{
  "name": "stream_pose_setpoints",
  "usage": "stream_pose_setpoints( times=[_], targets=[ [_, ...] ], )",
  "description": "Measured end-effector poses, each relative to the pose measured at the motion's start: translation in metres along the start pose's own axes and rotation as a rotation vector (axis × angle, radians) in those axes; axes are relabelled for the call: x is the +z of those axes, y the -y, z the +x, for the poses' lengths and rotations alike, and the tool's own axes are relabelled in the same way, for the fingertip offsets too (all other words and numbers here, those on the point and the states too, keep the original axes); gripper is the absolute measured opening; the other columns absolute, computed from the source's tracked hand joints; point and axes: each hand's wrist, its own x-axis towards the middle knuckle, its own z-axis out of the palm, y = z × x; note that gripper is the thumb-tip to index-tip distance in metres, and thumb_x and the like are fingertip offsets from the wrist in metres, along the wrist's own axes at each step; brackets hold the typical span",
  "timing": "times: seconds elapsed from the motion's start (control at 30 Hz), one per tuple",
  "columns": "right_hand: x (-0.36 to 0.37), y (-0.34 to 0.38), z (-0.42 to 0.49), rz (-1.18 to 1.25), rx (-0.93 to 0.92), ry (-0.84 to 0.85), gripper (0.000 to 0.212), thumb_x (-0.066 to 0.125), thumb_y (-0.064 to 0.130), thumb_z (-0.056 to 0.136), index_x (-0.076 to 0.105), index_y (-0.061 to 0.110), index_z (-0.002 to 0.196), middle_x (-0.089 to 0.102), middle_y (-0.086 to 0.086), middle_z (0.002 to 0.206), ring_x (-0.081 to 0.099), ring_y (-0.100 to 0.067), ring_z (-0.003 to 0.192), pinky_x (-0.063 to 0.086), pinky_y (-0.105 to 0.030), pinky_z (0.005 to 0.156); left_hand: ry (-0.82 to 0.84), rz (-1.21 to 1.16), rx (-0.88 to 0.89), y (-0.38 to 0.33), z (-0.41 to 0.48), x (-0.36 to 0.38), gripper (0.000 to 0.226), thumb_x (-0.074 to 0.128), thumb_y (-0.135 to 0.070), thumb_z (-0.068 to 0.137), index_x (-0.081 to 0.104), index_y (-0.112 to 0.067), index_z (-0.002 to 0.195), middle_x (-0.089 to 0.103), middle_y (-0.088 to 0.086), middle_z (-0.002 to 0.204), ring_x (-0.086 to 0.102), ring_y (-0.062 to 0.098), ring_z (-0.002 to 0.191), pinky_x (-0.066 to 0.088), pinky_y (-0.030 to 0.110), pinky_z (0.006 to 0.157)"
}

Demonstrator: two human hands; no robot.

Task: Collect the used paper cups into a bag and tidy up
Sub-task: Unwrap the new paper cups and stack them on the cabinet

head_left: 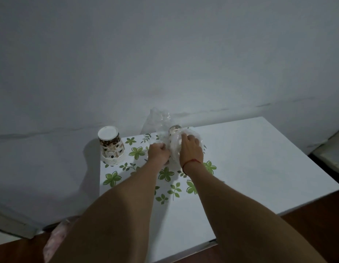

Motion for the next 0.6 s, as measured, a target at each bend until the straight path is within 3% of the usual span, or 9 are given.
stream_pose_setpoints(
  times=[0.07, 0.17, 0.27, 0.37, 0.43, 0.53, 0.57, 0.6],
  targets=[
    [-0.001, -0.002, 0.005, -0.009, 0.023, -0.008, 0.054, 0.048, -0.002, 0.09, 0.036, 0.013, 0.14, 0.043, -0.016, 0.132, 0.046, -0.031, 0.117, 0.045, -0.036, 0.093, 0.019, -0.111, -0.087, -0.003, -0.001, 0.002, 0.034, 0.045, -0.011, 0.093, 0.062, -0.007, 0.122, 0.066, 0.018, 0.113, 0.064, 0.029, 0.089, 0.06, 0.043, 0.081],
    [-0.002, -0.001, 0.01, 0.047, 0.073, 0.025, 0.049, 0.053, -0.004, 0.088, 0.04, 0.01, 0.133, 0.045, -0.017, 0.131, 0.052, -0.033, 0.115, 0.046, -0.038, 0.092, 0.079, -0.21, -0.126, -0.006, -0.005, 0.007, 0.039, 0.047, -0.025, 0.096, 0.054, -0.02, 0.134, 0.065, 0.01, 0.119, 0.064, 0.024, 0.084, 0.06, 0.038, 0.073],
    [0.0, 0.0, 0.014, 0.041, 0.063, 0.02, 0.044, 0.051, 0.0, 0.09, 0.041, 0.01, 0.131, 0.051, -0.015, 0.127, 0.055, -0.033, 0.112, 0.046, -0.038, 0.091, 0.046, -0.253, -0.126, -0.007, -0.004, 0.009, 0.045, 0.051, -0.02, 0.095, 0.048, -0.028, 0.14, 0.059, 0.009, 0.128, 0.065, 0.026, 0.093, 0.058, 0.031, 0.059],
    [0.004, 0.003, 0.019, 0.014, 0.061, -0.016, 0.043, 0.047, 0.001, 0.092, 0.042, 0.012, 0.133, 0.05, -0.016, 0.127, 0.051, -0.033, 0.112, 0.045, -0.038, 0.092, 0.043, -0.259, -0.137, -0.008, 0.005, 0.005, 0.051, 0.05, -0.014, 0.093, 0.046, -0.028, 0.142, 0.06, 0.011, 0.129, 0.063, 0.03, 0.105, 0.058, 0.034, 0.069],
    [0.007, 0.004, 0.023, 0.01, 0.08, -0.025, 0.043, 0.047, 0.001, 0.092, 0.042, 0.013, 0.134, 0.052, -0.015, 0.126, 0.052, -0.033, 0.112, 0.045, -0.037, 0.092, 0.064, -0.24, -0.115, -0.008, 0.012, 0.003, 0.055, 0.054, -0.013, 0.091, 0.046, -0.027, 0.143, 0.067, 0.012, 0.117, 0.064, 0.025, 0.087, 0.055, 0.033, 0.069],
    [0.012, 0.006, 0.031, -0.003, 0.088, 0.009, 0.047, 0.048, 0.002, 0.093, 0.04, 0.013, 0.138, 0.059, -0.012, 0.124, 0.055, -0.032, 0.115, 0.047, -0.037, 0.092, 0.022, -0.142, -0.061, -0.002, 0.025, -0.002, 0.055, 0.054, -0.004, 0.087, 0.053, -0.024, 0.138, 0.071, 0.01, 0.106, 0.061, 0.018, 0.066, 0.052, 0.025, 0.053],
    [0.012, 0.006, 0.033, -0.009, 0.09, 0.019, 0.044, 0.048, 0.003, 0.093, 0.043, 0.013, 0.136, 0.062, -0.011, 0.12, 0.058, -0.03, 0.113, 0.048, -0.037, 0.091, -0.007, -0.119, -0.037, 0.001, 0.028, -0.004, 0.053, 0.052, 0.0, 0.088, 0.055, -0.021, 0.136, 0.07, 0.01, 0.114, 0.066, 0.022, 0.075, 0.056, 0.028, 0.06],
    [0.012, 0.005, 0.035, -0.022, 0.088, 0.02, 0.039, 0.048, 0.004, 0.093, 0.048, 0.013, 0.131, 0.065, -0.01, 0.115, 0.061, -0.028, 0.108, 0.049, -0.035, 0.089, -0.036, -0.102, -0.02, 0.003, 0.031, -0.005, 0.05, 0.049, 0.003, 0.09, 0.057, -0.018, 0.135, 0.066, 0.011, 0.123, 0.069, 0.028, 0.094, 0.06, 0.034, 0.076]
  ],
)
